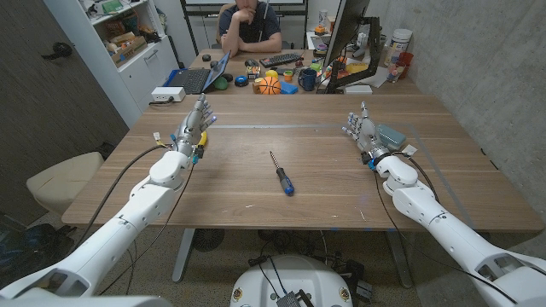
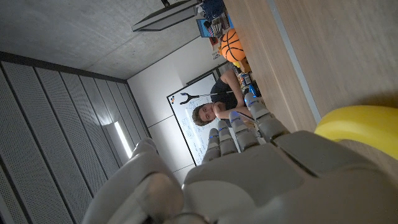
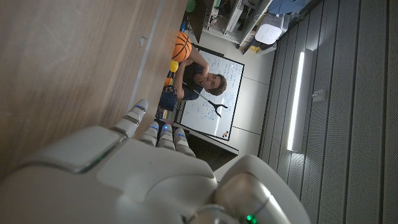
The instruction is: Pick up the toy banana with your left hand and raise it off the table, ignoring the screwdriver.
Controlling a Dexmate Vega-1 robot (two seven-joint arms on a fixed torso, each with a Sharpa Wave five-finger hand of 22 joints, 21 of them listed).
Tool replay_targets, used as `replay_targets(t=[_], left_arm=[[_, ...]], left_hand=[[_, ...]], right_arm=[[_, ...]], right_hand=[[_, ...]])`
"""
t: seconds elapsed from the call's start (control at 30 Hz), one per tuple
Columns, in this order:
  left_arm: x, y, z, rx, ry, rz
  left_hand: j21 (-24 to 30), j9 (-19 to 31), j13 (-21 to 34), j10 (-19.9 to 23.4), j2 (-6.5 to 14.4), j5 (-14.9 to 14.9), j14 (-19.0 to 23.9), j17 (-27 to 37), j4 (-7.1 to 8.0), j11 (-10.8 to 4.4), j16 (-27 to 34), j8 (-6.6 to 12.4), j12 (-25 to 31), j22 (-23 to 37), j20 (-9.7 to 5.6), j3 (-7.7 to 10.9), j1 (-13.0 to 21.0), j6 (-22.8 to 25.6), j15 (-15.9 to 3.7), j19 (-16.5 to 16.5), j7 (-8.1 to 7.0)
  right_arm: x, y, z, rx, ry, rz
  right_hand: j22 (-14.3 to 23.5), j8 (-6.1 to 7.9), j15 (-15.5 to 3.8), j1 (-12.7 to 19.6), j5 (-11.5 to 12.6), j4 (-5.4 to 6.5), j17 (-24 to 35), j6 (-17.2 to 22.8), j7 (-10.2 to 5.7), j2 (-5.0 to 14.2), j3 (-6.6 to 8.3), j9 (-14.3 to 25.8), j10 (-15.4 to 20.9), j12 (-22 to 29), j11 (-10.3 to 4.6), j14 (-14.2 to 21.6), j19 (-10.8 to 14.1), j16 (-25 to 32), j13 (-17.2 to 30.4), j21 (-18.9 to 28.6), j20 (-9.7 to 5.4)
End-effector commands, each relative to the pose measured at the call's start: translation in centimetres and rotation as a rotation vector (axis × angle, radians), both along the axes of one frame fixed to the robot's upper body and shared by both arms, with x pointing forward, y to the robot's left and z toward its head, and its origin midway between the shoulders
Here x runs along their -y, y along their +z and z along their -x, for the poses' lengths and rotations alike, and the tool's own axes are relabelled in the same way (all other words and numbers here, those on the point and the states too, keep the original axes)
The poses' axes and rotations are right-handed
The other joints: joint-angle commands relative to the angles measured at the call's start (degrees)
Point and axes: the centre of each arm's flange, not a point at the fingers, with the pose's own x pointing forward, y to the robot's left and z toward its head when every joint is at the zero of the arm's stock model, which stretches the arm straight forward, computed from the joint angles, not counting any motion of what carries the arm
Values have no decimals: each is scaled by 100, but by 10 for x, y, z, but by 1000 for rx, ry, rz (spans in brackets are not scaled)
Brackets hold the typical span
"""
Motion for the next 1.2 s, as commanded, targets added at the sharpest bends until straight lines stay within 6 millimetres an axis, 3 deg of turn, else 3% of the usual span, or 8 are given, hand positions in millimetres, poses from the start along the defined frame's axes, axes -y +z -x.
replay_targets(t=[0.03, 0.63, 1.2], left_arm=[[-17, 16, 21, -38, 273, -71], [-17, 31, 34, -92, 583, -126], [-8, 39, 26, -304, 685, -94]], left_hand=[[11, 28, 21, 143, 31, -43, 120, 31, -143, -21, 39, 80, 61, 30, 57, 82, 233, 102, -13, 89, -93], [18, 99, 47, 388, 95, -164, 316, 37, -493, -46, 49, 220, 137, 39, 163, 276, 745, 482, -14, 191, -261], [18, 156, 63, 492, 160, -254, 377, 40, -669, 105, 32, 251, 155, 44, 248, 394, 1018, 587, 116, 242, -133]], right_arm=[[-3, -2, -5, -5, 12, -2], [-7, -6, -4, 2, 18, -15], [1, -10, 0, 9, 20, -27]], right_hand=[[10, 31, 2, 46, 33, 19, 20, 21, 28, 24, -45, 19, -16, 25, 28, -35, 42, 34, 15, 16, 14], [10, 30, 6, 50, 34, 16, 21, 30, 24, 35, -63, 20, -7, 25, 19, -31, 50, 35, 16, 18, 22], [11, 25, 12, 54, 35, 14, 21, 26, 21, 46, -81, 21, -5, 23, 26, -27, 65, 37, 17, 22, 33]])
